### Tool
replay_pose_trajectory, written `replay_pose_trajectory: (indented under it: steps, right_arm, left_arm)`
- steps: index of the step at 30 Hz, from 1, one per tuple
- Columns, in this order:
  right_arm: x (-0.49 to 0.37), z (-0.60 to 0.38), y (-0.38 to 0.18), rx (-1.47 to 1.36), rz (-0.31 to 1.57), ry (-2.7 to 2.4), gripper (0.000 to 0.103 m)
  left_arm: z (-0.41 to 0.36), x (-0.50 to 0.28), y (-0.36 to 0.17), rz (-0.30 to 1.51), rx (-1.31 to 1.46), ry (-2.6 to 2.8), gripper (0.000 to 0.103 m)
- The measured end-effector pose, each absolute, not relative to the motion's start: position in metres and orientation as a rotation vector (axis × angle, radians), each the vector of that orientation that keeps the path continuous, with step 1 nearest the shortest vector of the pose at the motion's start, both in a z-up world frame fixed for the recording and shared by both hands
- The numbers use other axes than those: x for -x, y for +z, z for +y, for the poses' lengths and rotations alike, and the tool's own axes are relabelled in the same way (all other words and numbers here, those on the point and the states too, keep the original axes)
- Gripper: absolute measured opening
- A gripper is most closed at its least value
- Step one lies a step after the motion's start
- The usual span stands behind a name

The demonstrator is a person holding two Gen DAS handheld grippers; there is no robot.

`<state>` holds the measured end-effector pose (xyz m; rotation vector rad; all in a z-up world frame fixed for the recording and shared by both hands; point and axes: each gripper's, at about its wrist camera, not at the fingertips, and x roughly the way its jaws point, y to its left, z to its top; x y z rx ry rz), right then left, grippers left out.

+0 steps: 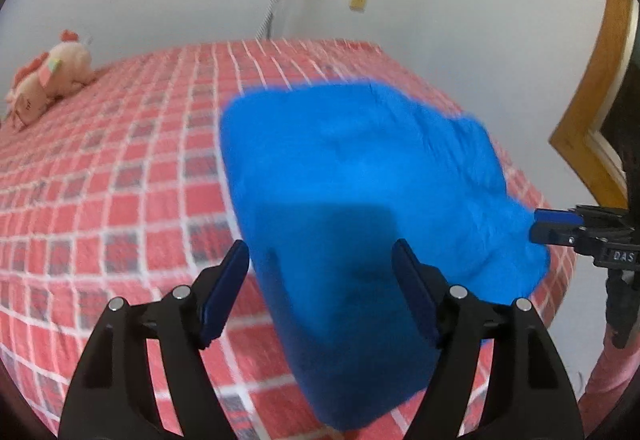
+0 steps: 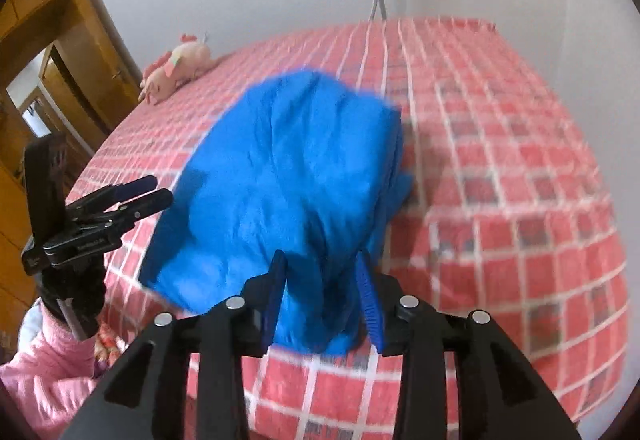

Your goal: Fold large clothes

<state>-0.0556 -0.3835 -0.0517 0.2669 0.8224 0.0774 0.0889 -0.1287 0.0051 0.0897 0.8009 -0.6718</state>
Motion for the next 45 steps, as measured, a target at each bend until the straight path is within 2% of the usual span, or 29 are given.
replay_pose_trajectory:
  steps: [4, 13, 24, 29, 32, 34, 37, 45]
  right_arm:
    - [0.022, -0.373, -0.032, -0.232, 0.793, 0.032, 0.037]
    - [-0.058, -0.37, -0.052, -0.272, 0.801, -0.046, 0.036]
    - [-0.067, -0.387, -0.104, -0.327, 0.794, -0.071, 0.035]
    - [-0.068, -0.383, -0.097, -0.3, 0.824, -0.08, 0.036]
    - [-0.054, -0.38, -0.078, -0.276, 0.83, -0.058, 0.046]
    - [-0.039, -0.379, -0.065, -0.262, 0.839, -0.047, 0.06]
    - [-0.022, -0.381, -0.055, -0.257, 0.896, -0.047, 0.071]
    - [-0.006, -0.372, -0.07, -0.285, 1.097, 0.046, 0.081]
  left_arm:
    - [-0.139, -0.108, 0.021, 0.783, -0.074, -0.631, 0.072]
    - [-0.179, -0.144, 0.004, 0.844, -0.093, -0.552, 0.072]
    - [-0.192, -0.155, -0.028, 0.917, -0.129, -0.547, 0.074]
    - [-0.189, -0.16, -0.025, 0.955, -0.111, -0.56, 0.074]
    - [-0.174, -0.159, -0.016, 0.991, -0.072, -0.583, 0.073]
    - [-0.162, -0.157, -0.009, 0.996, -0.058, -0.582, 0.073]
    - [-0.139, -0.154, 0.0, 0.988, -0.052, -0.566, 0.075]
    - [-0.12, -0.148, -0.015, 1.119, -0.009, -0.671, 0.087]
